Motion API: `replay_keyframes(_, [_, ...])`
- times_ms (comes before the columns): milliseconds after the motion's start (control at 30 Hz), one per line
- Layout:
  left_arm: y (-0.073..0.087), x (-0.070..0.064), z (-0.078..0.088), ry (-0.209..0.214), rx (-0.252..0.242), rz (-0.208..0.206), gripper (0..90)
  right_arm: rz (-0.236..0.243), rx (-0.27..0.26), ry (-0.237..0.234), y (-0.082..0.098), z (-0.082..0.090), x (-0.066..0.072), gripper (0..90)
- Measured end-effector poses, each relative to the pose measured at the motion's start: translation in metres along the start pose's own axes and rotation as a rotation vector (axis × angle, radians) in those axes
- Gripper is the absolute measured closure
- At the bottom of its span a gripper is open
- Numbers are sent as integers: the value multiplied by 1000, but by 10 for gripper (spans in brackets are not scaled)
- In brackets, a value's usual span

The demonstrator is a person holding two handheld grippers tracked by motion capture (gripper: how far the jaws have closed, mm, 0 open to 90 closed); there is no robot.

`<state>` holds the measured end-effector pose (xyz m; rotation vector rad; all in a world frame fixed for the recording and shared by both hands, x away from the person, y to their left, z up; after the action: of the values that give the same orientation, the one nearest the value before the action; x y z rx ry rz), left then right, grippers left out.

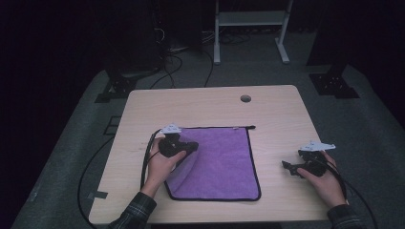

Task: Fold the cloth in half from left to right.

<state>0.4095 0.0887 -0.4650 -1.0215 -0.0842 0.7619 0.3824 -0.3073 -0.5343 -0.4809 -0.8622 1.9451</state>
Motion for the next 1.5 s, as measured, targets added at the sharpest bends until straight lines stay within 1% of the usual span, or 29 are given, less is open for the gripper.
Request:
replay_keyframes(300, [-11,-15,-23,43,17,-31,861,0,0,0,0,0,0,133])
replay_keyframes(400, [-13,-21,-31,58,21,-29,861,1,0,0,0,0,0,133])
replay_keyframes(733, [-20,-37,-58,103,41,-53,861,0,0,0,0,0,0,133])
replay_keyframes(967, [-25,-46,-72,132,56,-63,861,0,0,0,0,0,0,133])
replay_keyframes(1000, [-25,-46,-72,132,56,-63,861,0,0,0,0,0,0,133])
replay_keyframes(1033, [-26,-50,-78,143,59,-66,861,0,0,0,0,0,0,133])
replay_keyframes(1200, [-31,-56,-90,163,61,-67,861,0,0,0,0,0,0,133])
replay_keyframes(1267, [-33,-59,-96,171,60,-61,861,1,0,0,0,0,0,133])
replay_keyframes(1500, [-32,-64,-117,197,96,-53,861,1,-1,0,0,0,0,133])
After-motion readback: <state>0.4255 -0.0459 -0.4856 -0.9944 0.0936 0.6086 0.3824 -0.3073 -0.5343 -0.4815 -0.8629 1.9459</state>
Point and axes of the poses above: each handheld gripper's, and its own axes: z roughly backward along the jaws, y roughly out of its underside, x roughly to its left, the point moved 7 cm from there along -z, roughly forward along the jaws
